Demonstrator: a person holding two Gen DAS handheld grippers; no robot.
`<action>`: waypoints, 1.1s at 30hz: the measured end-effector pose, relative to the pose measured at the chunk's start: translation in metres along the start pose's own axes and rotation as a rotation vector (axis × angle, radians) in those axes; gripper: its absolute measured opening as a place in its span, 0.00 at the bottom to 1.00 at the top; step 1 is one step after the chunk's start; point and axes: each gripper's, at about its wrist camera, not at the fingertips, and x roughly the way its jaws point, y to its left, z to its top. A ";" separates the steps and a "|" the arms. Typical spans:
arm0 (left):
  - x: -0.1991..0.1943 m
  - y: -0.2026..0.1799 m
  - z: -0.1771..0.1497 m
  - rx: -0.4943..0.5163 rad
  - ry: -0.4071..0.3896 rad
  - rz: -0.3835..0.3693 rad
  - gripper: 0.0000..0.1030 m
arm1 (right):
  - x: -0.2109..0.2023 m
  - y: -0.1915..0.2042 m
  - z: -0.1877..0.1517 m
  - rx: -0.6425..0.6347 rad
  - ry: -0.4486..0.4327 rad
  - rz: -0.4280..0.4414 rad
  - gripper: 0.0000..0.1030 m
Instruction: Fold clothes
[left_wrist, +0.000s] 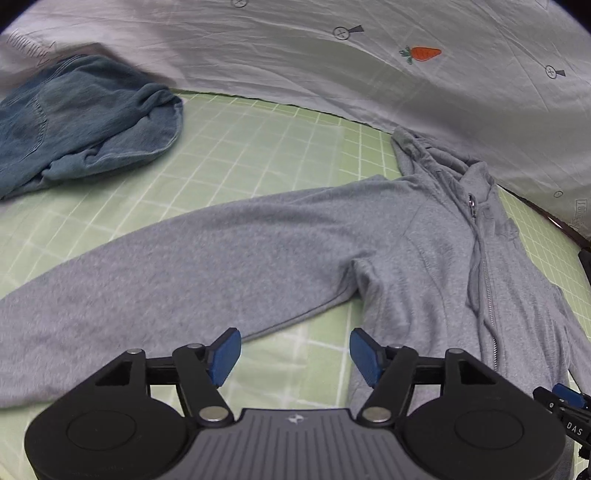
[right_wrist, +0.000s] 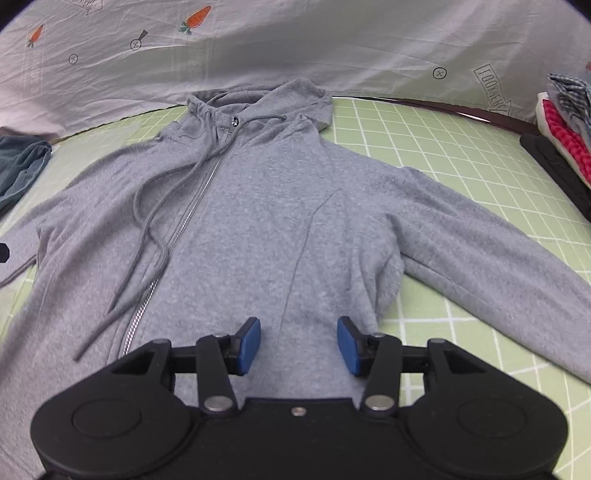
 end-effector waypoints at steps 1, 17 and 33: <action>-0.003 0.010 -0.005 -0.030 0.003 0.013 0.64 | -0.003 0.006 -0.003 -0.022 0.002 -0.006 0.61; -0.054 0.175 -0.025 -0.274 -0.108 0.225 0.79 | -0.016 0.052 -0.047 0.097 -0.055 -0.060 1.00; -0.036 0.214 -0.030 -0.189 -0.117 0.267 0.01 | -0.015 0.062 -0.054 0.203 -0.108 -0.166 1.00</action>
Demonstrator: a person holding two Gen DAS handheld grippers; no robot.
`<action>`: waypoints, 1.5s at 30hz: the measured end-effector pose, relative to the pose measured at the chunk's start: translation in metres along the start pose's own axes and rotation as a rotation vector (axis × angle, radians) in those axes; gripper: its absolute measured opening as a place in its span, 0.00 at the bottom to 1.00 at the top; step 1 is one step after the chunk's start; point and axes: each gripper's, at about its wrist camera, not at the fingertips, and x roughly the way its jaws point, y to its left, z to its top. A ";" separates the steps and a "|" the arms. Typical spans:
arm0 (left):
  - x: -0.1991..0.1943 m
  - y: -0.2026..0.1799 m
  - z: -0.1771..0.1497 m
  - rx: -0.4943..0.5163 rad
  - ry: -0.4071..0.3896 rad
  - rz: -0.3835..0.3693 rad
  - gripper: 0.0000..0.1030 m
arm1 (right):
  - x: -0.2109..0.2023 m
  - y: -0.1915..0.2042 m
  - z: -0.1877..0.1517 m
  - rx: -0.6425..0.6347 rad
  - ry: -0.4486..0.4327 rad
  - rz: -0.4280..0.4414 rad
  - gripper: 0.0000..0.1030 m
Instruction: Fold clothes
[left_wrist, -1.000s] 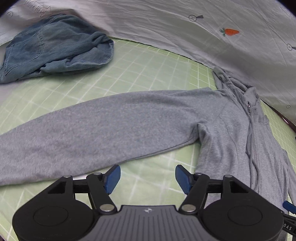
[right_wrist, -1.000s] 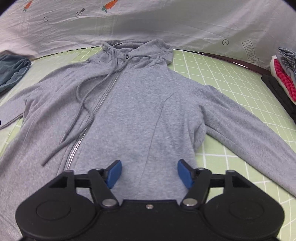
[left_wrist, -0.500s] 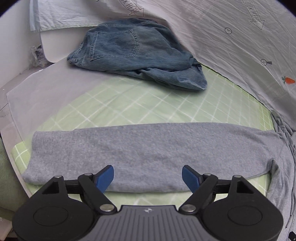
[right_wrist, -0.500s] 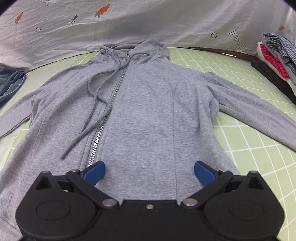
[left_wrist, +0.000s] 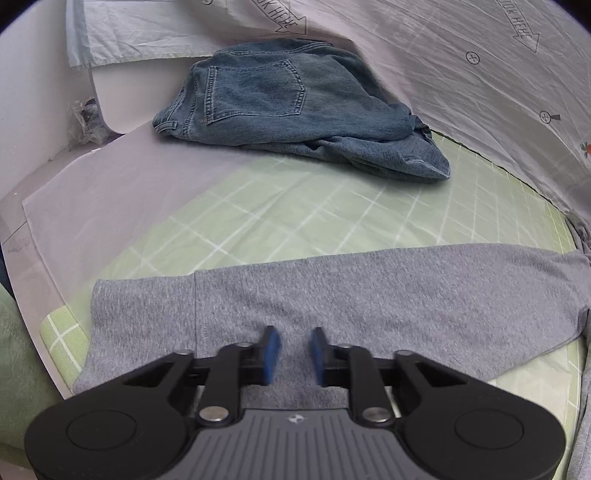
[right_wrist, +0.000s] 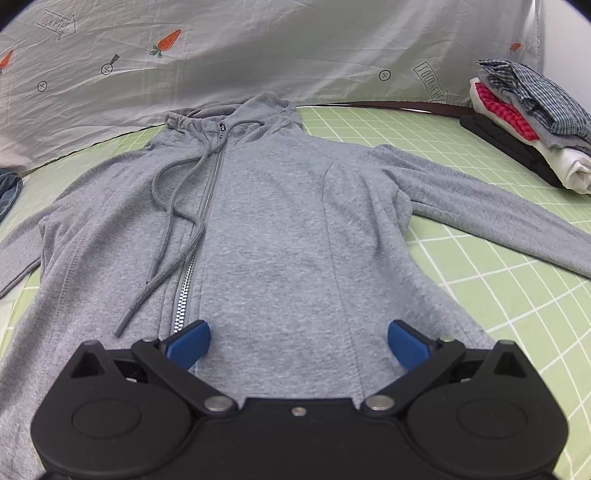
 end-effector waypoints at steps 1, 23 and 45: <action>0.001 -0.001 0.002 0.002 0.003 -0.004 0.00 | 0.000 0.000 0.000 0.001 -0.001 -0.001 1.00; -0.022 -0.067 0.016 0.076 -0.064 -0.215 0.76 | 0.001 -0.004 -0.001 -0.024 -0.015 0.035 1.00; -0.003 -0.044 0.009 -0.011 0.049 -0.224 0.22 | 0.003 -0.004 0.008 -0.023 0.032 0.034 1.00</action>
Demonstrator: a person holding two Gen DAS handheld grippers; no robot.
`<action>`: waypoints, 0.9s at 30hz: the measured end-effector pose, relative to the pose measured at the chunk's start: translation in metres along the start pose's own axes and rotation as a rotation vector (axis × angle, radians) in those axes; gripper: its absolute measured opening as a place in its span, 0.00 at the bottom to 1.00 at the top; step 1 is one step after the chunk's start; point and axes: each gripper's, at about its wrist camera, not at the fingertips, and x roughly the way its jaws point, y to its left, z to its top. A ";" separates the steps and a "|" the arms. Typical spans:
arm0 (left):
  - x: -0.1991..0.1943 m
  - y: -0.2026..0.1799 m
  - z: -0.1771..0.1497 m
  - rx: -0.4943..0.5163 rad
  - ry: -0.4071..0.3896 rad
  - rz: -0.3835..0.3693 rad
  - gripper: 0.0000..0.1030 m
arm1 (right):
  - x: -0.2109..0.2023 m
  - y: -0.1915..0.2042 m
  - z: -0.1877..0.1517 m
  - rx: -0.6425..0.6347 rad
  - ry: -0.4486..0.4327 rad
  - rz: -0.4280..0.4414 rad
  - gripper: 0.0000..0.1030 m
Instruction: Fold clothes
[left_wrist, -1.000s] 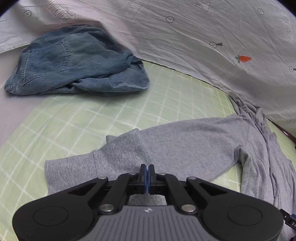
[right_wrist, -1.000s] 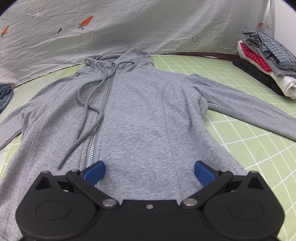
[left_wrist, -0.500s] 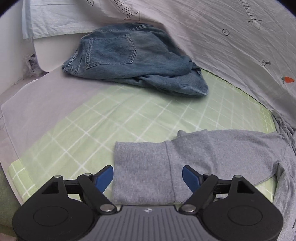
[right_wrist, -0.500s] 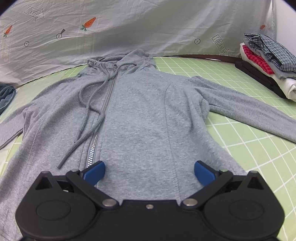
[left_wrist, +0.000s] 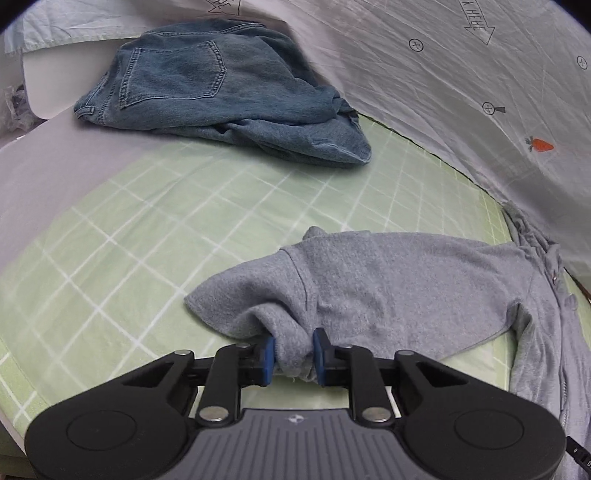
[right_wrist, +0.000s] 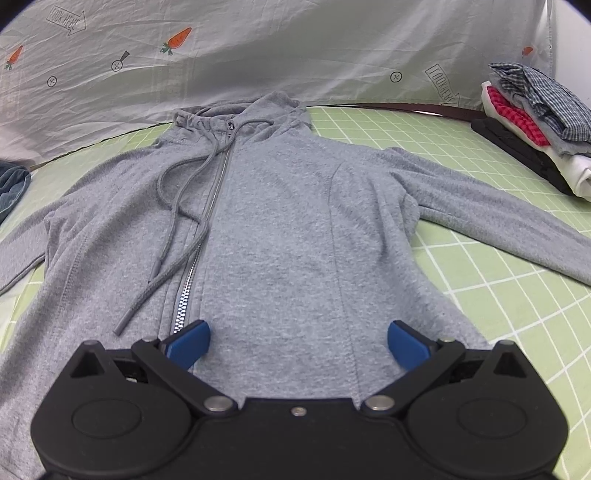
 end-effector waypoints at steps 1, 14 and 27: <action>-0.001 -0.006 0.003 0.009 -0.003 -0.011 0.21 | 0.001 -0.001 0.004 0.002 0.021 0.003 1.00; 0.000 -0.189 0.023 0.200 -0.037 -0.314 0.21 | -0.033 -0.071 0.032 0.099 -0.021 -0.010 0.98; 0.007 -0.274 -0.019 0.355 0.042 -0.274 0.68 | -0.021 -0.123 0.052 0.051 -0.030 -0.072 1.00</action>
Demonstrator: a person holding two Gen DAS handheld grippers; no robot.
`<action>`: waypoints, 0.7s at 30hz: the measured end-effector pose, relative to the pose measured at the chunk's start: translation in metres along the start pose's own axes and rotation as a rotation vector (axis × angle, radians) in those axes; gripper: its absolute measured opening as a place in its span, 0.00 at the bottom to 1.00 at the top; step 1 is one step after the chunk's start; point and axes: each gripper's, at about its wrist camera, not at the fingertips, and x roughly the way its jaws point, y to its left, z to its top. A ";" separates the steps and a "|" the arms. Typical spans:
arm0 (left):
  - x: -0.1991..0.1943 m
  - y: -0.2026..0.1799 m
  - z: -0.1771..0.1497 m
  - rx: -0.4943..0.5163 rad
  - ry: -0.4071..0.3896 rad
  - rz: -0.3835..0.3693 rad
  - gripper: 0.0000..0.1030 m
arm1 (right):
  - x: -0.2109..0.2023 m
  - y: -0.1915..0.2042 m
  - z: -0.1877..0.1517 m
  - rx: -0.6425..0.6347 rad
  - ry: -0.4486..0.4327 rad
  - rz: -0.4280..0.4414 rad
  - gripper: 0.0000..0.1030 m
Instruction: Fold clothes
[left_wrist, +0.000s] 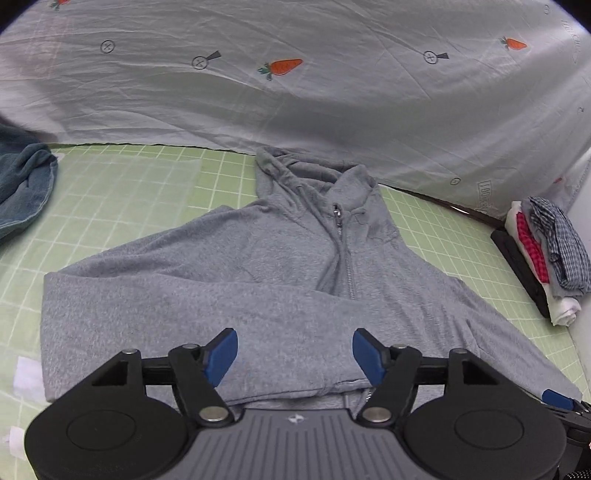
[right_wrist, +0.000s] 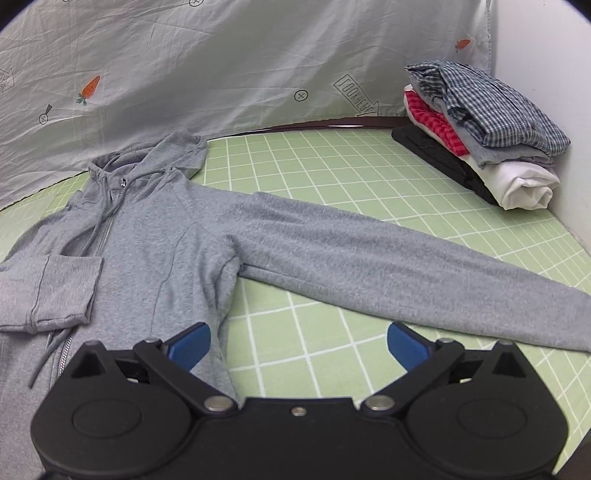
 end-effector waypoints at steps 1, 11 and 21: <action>-0.001 0.010 -0.002 -0.021 0.005 0.037 0.69 | 0.002 0.005 0.002 -0.014 0.002 0.013 1.00; 0.006 0.090 -0.018 -0.168 0.101 0.254 0.70 | 0.041 0.107 0.033 -0.061 0.069 0.230 0.88; 0.023 0.099 -0.026 -0.131 0.163 0.269 0.72 | 0.069 0.165 0.027 -0.087 0.175 0.373 0.36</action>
